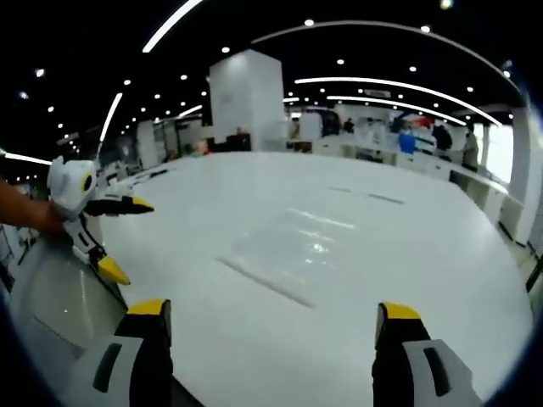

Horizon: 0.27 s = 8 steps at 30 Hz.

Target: Open the resealable bag by pulling the two sides of the seal apart until the entire bag opening is separated and visibly accessible.

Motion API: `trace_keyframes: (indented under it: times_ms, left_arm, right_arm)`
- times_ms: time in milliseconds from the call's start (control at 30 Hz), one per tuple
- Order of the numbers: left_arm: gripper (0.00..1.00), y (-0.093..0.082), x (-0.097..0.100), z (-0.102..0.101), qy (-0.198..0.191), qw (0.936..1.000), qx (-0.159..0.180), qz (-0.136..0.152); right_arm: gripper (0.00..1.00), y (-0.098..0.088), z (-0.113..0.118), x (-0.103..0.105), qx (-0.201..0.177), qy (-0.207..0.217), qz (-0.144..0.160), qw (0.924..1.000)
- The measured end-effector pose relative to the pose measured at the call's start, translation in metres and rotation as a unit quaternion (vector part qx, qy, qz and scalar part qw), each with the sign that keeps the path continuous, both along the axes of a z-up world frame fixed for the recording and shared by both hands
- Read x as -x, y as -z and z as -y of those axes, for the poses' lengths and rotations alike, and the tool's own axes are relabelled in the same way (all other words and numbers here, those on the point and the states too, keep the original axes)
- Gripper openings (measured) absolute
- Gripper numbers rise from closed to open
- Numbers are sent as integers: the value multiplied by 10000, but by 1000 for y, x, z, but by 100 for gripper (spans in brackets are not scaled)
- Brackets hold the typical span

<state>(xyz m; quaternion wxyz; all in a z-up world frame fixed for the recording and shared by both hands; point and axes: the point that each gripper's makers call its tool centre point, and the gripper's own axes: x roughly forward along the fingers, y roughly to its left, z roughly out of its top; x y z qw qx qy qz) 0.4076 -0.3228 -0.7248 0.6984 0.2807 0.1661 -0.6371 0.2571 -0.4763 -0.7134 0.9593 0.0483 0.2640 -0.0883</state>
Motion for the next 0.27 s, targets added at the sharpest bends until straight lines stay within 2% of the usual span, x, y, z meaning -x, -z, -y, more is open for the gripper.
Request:
trace_keyframes:
  times_ms: [267]
  left_arm:
    - [97,-3,-4,0,-61,10000,59,37]
  right_arm:
    - [100,1,0,-1,161,-103,-93,9998]
